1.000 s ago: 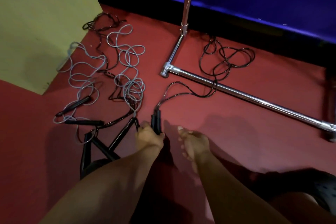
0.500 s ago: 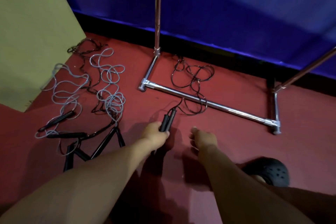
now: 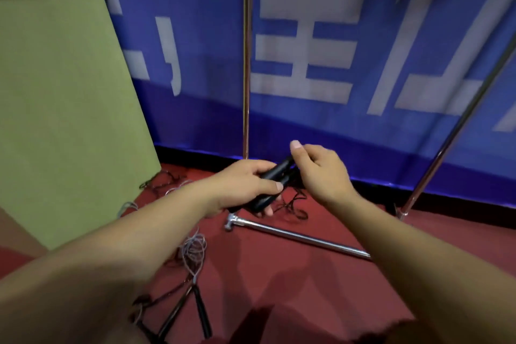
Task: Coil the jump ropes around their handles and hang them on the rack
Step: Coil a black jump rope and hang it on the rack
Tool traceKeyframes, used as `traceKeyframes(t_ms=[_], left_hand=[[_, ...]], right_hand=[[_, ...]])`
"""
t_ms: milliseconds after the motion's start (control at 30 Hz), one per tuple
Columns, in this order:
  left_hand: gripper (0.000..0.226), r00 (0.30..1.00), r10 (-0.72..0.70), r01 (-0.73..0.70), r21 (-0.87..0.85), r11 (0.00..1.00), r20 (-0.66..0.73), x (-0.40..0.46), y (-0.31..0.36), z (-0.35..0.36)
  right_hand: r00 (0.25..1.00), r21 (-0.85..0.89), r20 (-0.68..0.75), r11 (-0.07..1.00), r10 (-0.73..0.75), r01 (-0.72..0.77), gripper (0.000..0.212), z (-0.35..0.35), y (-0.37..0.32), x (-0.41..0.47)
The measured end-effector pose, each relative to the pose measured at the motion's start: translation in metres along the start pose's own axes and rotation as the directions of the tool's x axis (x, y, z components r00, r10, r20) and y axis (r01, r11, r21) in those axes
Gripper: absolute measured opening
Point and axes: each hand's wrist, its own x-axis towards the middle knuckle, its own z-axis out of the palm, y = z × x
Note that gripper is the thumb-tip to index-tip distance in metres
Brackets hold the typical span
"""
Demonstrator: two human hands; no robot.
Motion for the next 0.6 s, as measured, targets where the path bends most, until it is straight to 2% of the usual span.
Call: traceKeyframes(t_ms=[67, 167, 267, 333, 400, 533, 600], left_hand=[[0.022, 0.999, 0.037, -0.037, 0.008, 0.999, 0.036, -0.006, 0.013, -0.004], [0.029, 0.996, 0.019, -0.031, 0.141, 0.990, 0.089, -0.006, 0.017, -0.008], [0.030, 0.993, 0.009, -0.043, 0.284, 0.958, 0.119, 0.000, 0.019, -0.012], [0.024, 0.992, 0.009, -0.049, 0.324, 0.945, 0.123, 0.006, 0.020, -0.011], [0.022, 0.990, 0.025, -0.070, 0.337, 0.939, 0.137, 0.010, 0.025, -0.008], [0.032, 0.988, 0.093, -0.121, 0.245, 0.962, 0.120, 0.014, 0.038, -0.004], [0.037, 0.988, 0.105, -0.129, 0.243, 0.961, 0.110, 0.014, 0.040, -0.004]], right_hand=[[0.997, -0.130, 0.048, 0.989, -0.063, 0.069, 0.056, -0.024, -0.010, -0.002], [0.973, -0.005, 0.229, 1.000, 0.009, -0.008, 0.043, -0.048, -0.005, -0.015], [0.884, 0.128, 0.467, 0.986, 0.032, -0.104, 0.022, -0.053, -0.004, -0.031], [0.897, 0.183, 0.442, 0.977, 0.019, -0.111, 0.022, -0.053, -0.004, -0.035], [0.940, 0.168, 0.339, 0.982, 0.019, -0.080, 0.022, -0.053, -0.004, -0.035], [0.977, 0.207, 0.206, 0.973, 0.059, -0.102, 0.021, -0.053, -0.004, -0.032], [0.977, 0.234, 0.201, 0.965, 0.074, -0.121, 0.023, -0.052, -0.005, -0.032]])
